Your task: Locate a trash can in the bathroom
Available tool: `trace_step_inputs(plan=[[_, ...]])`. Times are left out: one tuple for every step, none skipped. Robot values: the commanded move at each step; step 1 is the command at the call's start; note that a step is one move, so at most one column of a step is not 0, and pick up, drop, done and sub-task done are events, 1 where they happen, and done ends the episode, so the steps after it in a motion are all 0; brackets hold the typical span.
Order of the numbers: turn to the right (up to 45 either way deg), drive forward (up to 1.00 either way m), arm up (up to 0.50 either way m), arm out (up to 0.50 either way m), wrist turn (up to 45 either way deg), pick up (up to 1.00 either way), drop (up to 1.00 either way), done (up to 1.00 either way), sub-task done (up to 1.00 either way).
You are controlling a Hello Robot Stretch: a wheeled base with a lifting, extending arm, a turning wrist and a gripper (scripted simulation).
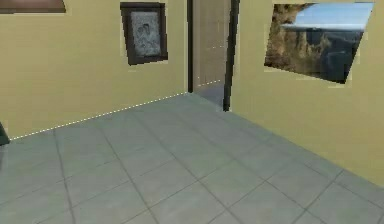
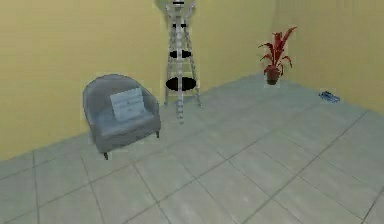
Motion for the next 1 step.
trace_step_inputs(plan=[[0.0, 1.00, 0.00, 0.00, 0.0, 0.00, 0.00, 0.00, 0.00]])
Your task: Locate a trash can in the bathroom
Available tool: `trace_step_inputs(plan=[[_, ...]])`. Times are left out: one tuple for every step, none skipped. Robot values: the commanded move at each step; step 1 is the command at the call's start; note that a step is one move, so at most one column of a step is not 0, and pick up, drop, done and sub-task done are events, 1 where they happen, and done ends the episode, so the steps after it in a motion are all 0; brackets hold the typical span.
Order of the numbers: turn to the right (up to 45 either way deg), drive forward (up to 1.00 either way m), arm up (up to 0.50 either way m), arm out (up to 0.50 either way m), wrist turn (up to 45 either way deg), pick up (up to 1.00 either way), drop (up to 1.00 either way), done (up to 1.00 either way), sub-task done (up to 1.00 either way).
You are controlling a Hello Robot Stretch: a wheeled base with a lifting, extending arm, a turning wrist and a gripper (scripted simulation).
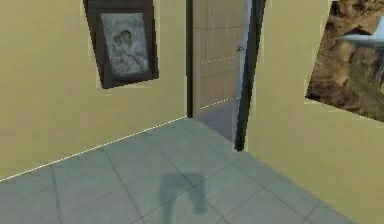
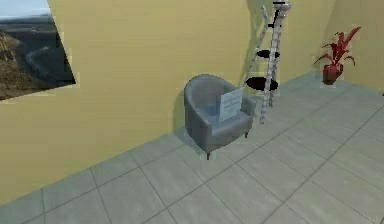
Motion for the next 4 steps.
trace_step_inputs(plan=[[3.0, 0.00, 0.00, 0.00, 0.0, 0.00, 0.00, 0.00, 0.00], [0.0, 1.00, 0.00, 0.00, 0.0, 0.00, 0.00, 0.00, 0.00], [0.0, 0.85, 0.00, 0.00, 0.0, 0.00, 0.00, 0.00, 0.00], [42.0, 0.00, 0.00, 0.00, 0.0, 0.00, 0.00, 0.00, 0.00]])
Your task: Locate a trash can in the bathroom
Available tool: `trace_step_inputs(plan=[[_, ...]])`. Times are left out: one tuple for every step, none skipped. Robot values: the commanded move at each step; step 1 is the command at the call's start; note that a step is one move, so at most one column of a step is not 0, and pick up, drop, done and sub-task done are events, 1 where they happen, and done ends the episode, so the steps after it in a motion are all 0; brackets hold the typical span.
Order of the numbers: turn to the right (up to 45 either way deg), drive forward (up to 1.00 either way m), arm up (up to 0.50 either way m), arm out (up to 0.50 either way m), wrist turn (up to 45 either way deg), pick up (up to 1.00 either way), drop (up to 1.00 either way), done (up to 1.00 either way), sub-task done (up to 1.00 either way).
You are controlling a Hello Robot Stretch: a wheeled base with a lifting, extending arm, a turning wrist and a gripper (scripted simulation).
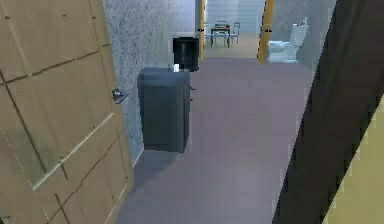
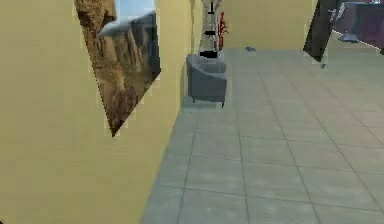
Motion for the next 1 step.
trace_step_inputs(plan=[[0.0, 0.65, 0.00, 0.00, 0.0, 0.00, 0.00, 0.00, 0.00]])
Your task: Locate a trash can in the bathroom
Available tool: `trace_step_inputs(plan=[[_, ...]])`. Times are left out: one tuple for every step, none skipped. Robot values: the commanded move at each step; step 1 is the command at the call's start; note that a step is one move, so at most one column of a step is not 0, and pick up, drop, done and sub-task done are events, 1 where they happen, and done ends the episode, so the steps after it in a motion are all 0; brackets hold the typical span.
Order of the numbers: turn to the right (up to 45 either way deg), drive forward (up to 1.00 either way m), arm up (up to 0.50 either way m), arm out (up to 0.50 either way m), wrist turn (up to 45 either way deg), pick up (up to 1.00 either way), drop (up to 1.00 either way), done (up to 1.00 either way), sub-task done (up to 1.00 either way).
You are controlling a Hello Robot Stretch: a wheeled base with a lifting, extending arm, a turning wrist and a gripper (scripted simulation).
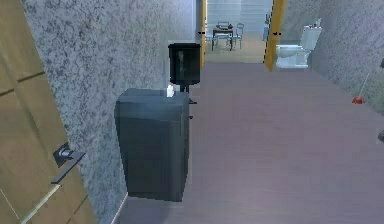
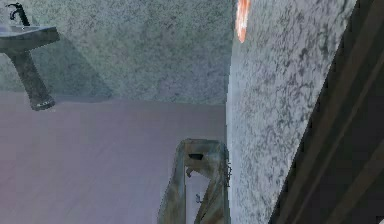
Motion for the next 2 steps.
trace_step_inputs(plan=[[-6.0, 0.00, 0.00, 0.00, 0.0, 0.00, 0.00, 0.00, 0.00], [0.0, 0.35, 0.00, 0.00, 0.0, 0.00, 0.00, 0.00, 0.00]])
